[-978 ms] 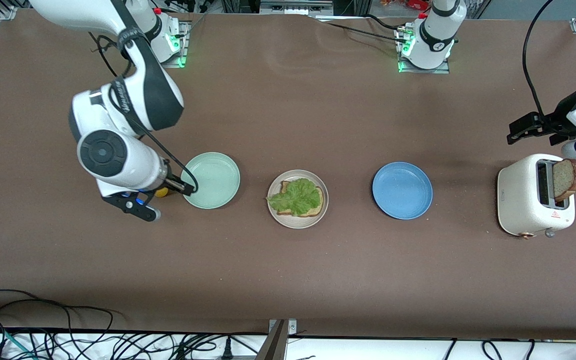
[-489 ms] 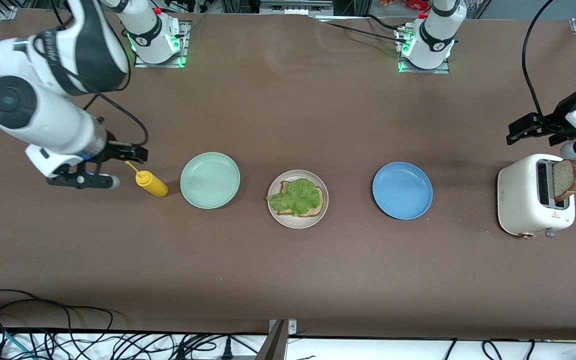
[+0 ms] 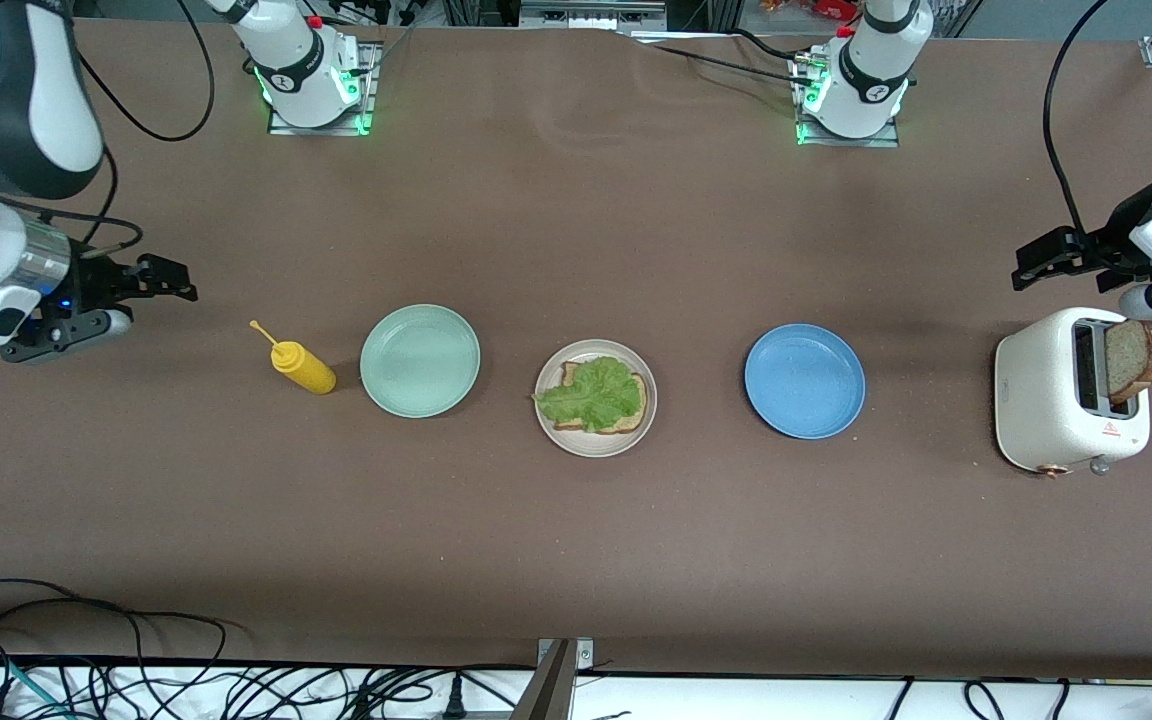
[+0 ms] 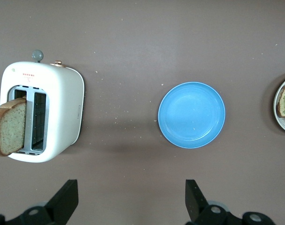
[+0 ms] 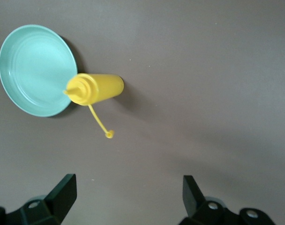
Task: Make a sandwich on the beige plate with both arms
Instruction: 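Move the right gripper back to the yellow mustard bottle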
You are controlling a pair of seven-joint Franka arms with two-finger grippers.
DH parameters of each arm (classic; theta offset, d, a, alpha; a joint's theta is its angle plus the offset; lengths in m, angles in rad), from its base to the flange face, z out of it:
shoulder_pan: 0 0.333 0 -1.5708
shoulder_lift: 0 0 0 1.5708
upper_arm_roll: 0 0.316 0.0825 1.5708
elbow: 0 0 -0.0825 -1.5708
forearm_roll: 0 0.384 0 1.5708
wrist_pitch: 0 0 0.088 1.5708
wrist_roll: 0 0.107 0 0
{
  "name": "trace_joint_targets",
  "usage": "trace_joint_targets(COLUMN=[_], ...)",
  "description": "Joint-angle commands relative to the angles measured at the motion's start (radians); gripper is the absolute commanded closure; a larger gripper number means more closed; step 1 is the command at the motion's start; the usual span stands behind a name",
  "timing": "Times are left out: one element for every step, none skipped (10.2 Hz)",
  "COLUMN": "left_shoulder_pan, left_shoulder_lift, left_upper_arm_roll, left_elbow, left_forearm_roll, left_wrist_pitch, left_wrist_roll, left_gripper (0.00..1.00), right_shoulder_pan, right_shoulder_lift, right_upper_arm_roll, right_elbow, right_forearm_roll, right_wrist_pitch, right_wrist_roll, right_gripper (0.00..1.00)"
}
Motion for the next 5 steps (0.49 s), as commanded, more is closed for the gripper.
trace_joint_targets(left_shoulder_pan=[0.003, 0.003, 0.002, 0.002, 0.002], left_shoulder_lift=[0.007, 0.007, 0.007, 0.007, 0.007], left_upper_arm_roll=[-0.007, -0.009, -0.009, -0.009, -0.009], left_elbow=[0.01, 0.011, 0.01, 0.01, 0.011], left_forearm_roll=[0.034, 0.034, 0.034, 0.034, 0.036], left_wrist_pitch=[0.004, 0.004, 0.004, 0.004, 0.004], left_wrist_roll=[0.004, 0.004, 0.004, 0.004, 0.004], left_gripper=[0.0, 0.0, 0.0, 0.0, 0.0], right_shoulder_pan=[-0.086, -0.108, -0.129, -0.145, -0.171], right_shoulder_lift=[0.051, 0.079, 0.109, 0.149, 0.195], right_upper_arm_roll=[0.014, 0.012, 0.012, 0.011, 0.009], right_elbow=[-0.019, -0.018, -0.018, -0.013, -0.006], right_forearm_roll=[0.094, 0.151, 0.203, 0.242, 0.312], right_wrist_pitch=[0.066, 0.078, 0.092, 0.112, 0.127], right_wrist_roll=[-0.261, -0.371, -0.456, -0.56, -0.69], right_gripper=[0.0, 0.0, 0.0, 0.0, 0.0])
